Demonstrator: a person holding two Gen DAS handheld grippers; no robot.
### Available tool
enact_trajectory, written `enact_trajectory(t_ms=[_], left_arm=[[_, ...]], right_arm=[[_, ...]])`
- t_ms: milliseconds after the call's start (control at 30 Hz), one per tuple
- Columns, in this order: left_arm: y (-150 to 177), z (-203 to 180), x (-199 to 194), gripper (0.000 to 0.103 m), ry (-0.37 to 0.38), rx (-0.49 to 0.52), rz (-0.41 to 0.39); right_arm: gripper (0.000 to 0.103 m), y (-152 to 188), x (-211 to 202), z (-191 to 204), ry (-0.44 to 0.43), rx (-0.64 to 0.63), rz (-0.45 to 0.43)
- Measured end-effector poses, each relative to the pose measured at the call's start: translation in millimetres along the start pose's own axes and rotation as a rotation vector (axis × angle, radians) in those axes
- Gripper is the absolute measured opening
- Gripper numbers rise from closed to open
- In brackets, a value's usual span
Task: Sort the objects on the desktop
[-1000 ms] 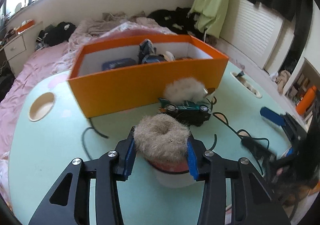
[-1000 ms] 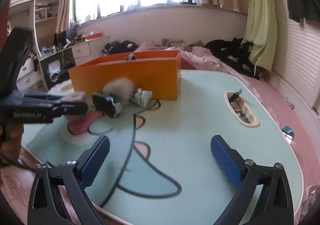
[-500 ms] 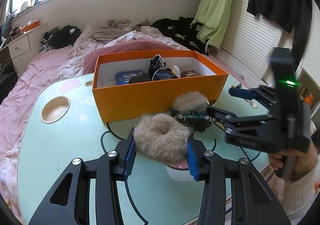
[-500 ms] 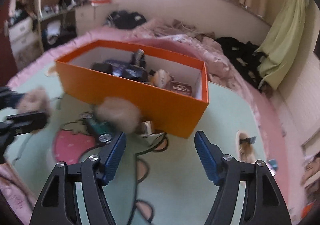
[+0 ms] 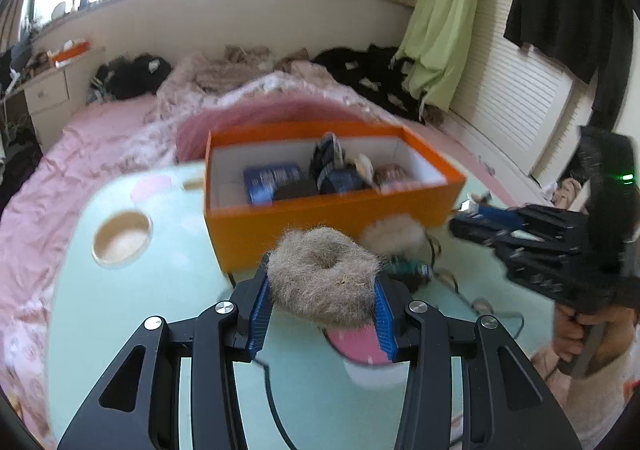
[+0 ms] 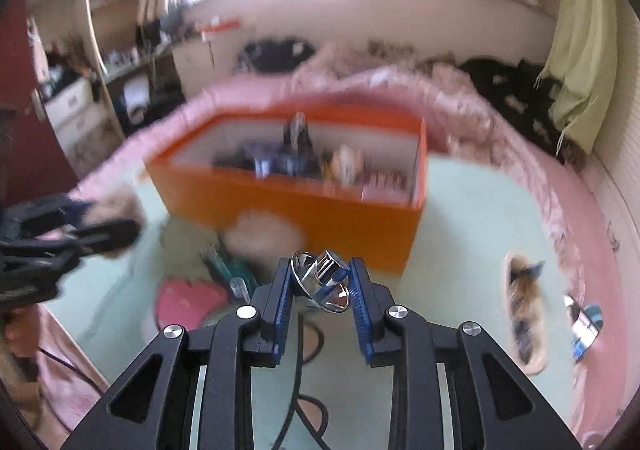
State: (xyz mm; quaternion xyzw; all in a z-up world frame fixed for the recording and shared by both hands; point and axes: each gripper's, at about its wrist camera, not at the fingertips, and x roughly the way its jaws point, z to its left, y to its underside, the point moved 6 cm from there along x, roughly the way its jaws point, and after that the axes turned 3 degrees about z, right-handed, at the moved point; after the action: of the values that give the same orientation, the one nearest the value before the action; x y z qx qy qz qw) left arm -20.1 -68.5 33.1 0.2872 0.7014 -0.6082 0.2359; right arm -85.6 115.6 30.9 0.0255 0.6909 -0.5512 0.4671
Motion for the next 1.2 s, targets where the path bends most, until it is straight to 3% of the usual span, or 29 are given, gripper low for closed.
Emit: enact_trajectory(t_ms=[67, 233, 267, 300, 333, 367, 400, 467, 733, 933, 1067, 1200], left_arm=[[-17.8, -0.9, -3.1, 0.044, -0.017, 0.006, -0.037], [-60.8, 0.2, 13.4, 0.045, -0.077, -0.044, -0.102], [-64.5, 0.9, 19.2, 0.048, -0.084, -0.047, -0.117], [-66.8, 2.4, 31.3, 0.055, -0.101, -0.048, -0.116], [-64.7, 5.0, 47.4, 0.075, -0.124, -0.051, -0.077], [-59.9, 7.9, 60.1, 0.081, -0.137, -0.060, -0.030], [-51.9, 10.6, 75.1, 0.081, -0.128, -0.079, 0.030], [-44.5, 14.3, 83.5, 0.081, -0.119, -0.076, 0.026], [-44.1, 15.4, 82.8, 0.081, -0.100, -0.067, 0.015], [-50.4, 18.6, 51.5, 0.081, -0.071, -0.120, -0.047], [-37.1, 7.2, 21.2, 0.081, -0.072, -0.055, -0.057], [8.0, -6.3, 17.6, 0.082, -0.082, 0.038, 0.046]], right_arm=[[0.027, -23.3, -10.1, -2.5, 0.018, 0.006, -0.064], [0.027, -56.2, 12.6, -4.9, -0.008, 0.051, -0.098], [0.028, -58.3, 25.0, -6.6, -0.011, 0.060, -0.087], [0.038, -57.0, 39.8, -11.2, -0.012, 0.079, -0.058], [0.050, -50.2, 59.4, -15.9, -0.011, 0.102, 0.005], [0.058, -49.0, 63.7, -16.7, 0.015, 0.071, -0.037], [0.066, -46.7, 65.4, -16.7, 0.065, 0.044, -0.052], [0.065, -45.1, 66.4, -13.5, 0.118, 0.002, -0.048], [0.065, -44.6, 70.7, -12.6, 0.087, 0.006, -0.050], [0.065, -31.8, 33.9, -12.3, -0.009, 0.054, -0.079], [0.080, -11.6, -12.4, 0.3, -0.045, 0.049, -0.153], [0.082, 32.2, -21.0, 13.1, -0.027, 0.016, -0.070]])
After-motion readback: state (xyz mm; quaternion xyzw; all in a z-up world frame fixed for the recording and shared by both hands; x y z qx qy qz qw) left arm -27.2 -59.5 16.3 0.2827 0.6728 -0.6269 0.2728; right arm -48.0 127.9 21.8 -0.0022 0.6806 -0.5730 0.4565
